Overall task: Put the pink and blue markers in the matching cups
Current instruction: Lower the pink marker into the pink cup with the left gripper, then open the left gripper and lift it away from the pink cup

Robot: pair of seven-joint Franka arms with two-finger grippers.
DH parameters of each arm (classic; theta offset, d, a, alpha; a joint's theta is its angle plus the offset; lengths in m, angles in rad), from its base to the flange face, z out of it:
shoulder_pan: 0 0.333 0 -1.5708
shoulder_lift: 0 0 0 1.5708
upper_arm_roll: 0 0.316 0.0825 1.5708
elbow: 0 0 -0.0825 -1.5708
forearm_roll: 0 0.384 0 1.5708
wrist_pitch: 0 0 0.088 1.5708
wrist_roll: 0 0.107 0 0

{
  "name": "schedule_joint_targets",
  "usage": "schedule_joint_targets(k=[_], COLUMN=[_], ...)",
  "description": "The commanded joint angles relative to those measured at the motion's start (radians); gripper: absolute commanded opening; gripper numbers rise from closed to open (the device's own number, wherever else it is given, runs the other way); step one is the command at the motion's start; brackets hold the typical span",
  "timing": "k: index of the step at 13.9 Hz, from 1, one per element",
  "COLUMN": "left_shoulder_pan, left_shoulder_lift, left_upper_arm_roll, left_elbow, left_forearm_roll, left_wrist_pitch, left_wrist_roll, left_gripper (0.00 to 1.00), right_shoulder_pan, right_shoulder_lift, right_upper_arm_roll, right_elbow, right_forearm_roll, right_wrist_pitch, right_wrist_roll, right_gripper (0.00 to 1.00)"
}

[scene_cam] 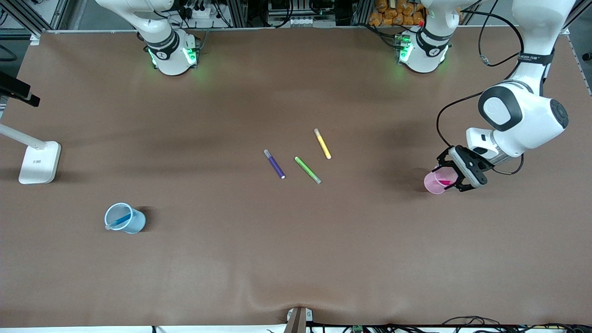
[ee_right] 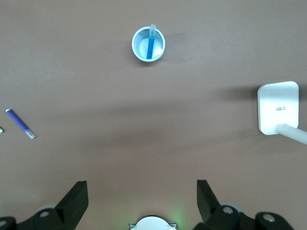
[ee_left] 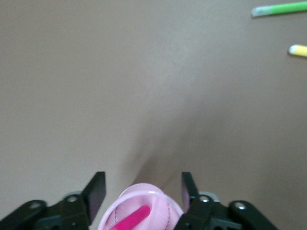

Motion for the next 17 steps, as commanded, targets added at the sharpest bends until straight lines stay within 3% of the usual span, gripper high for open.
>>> schedule_joint_targets(k=[1,4,6,14,17], left_shoulder_pan=[-0.003,-0.018,-0.027,-0.118,-0.145], left_shoulder_lift=[-0.031,-0.042,-0.040,0.045,0.045], left_upper_arm_roll=[-0.010,-0.036,-0.043,-0.045,-0.046], left_elbow=[0.060,0.107,0.175,0.592,0.681], left_forearm_roll=[-0.009,0.031,0.127,0.442,0.584], left_wrist_pitch=[-0.116,-0.127,-0.173,-0.590,-0.725], left_wrist_roll=[-0.160,-0.361,-0.576,-1.290,-1.448], left_gripper=[1.00,1.00,1.00,1.00,1.00], right_shoulder_pan=[-0.006,0.014,0.026,0.024,0.020], right_shoulder_lift=[0.006,0.006,0.006,0.006,0.007], right_upper_arm_roll=[0.009,0.012,0.012,0.012,0.010], right_elbow=[0.018,0.017,0.017,0.017,0.017], right_forearm_roll=[0.006,-0.013,-0.026,-0.025,-0.023], right_wrist_pitch=[0.000,0.003,0.003,0.006,0.008], right_wrist_roll=[0.003,0.024,0.049,0.052,0.052], right_gripper=[1.00,1.00,1.00,1.00,1.00])
